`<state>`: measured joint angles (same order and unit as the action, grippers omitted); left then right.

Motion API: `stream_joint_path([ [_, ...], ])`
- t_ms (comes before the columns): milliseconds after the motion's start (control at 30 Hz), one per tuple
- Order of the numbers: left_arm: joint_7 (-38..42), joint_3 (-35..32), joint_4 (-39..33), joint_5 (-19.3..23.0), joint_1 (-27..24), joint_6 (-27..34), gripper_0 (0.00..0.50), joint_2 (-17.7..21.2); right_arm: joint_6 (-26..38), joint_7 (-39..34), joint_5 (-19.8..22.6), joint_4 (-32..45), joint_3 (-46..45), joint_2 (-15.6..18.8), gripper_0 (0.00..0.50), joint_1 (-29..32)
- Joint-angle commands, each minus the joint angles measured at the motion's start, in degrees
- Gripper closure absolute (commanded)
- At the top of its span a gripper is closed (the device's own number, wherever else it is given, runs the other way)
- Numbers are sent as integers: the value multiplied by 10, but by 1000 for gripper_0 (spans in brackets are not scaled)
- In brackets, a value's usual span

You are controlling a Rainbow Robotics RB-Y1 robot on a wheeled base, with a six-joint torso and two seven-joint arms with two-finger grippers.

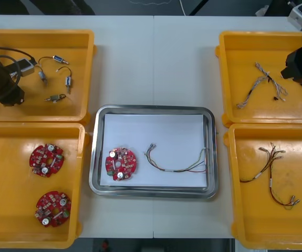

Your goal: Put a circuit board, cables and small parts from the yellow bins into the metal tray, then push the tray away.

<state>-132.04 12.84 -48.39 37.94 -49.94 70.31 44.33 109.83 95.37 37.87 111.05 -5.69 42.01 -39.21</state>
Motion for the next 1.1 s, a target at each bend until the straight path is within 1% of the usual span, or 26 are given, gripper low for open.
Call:
stream_joint_path([
  [33,-42,3,-4,5,19,-14,0,-2,2,7,-4,-52,-15,17,0,-14],
  [100,-42,3,-4,2,19,-14,0,-2,2,10,-3,-75,-15,17,0,-23],
  [133,-42,3,-4,2,19,-14,72,-2,2,14,-4,-89,-16,17,0,-30],
  [167,-42,3,-4,1,20,-14,245,-2,2,17,-7,-102,-17,17,0,-38],
  [200,-42,3,-4,0,20,-14,393,-2,2,19,-10,-109,-17,17,0,-42],
  [233,-42,3,-4,0,21,-15,500,-2,2,23,-14,-123,-17,17,0,-49],
  [267,-42,3,-4,1,21,-15,500,-2,2,25,-16,-131,-17,17,0,-54],
  [467,-42,3,-4,8,21,-14,500,2,2,36,-40,-246,-23,17,0,-105],
  [500,-42,3,-5,10,21,-13,500,3,2,37,-42,-255,-23,17,0,-111],
  [600,-41,2,-20,14,20,-6,500,9,2,37,-53,-301,-24,17,0,-134],
  [700,-35,-4,-51,13,20,22,500,18,-9,38,-70,-334,-24,16,0,-152],
  [767,-31,-19,-80,8,20,53,500,23,-29,38,-78,-360,-23,16,0,-164],
  [833,-29,-33,-101,9,20,74,500,24,-41,38,-79,-380,-24,16,0,-171],
  [1000,-13,-54,-162,-8,20,123,500,24,-74,39,-80,-418,-24,16,0,-183],
  [1067,35,-55,-196,-9,20,151,500,24,-93,41,-78,-431,-24,16,0,-183],
  [1100,42,-54,-201,-9,20,156,500,24,-95,41,-78,-432,-23,16,0,-183],
])
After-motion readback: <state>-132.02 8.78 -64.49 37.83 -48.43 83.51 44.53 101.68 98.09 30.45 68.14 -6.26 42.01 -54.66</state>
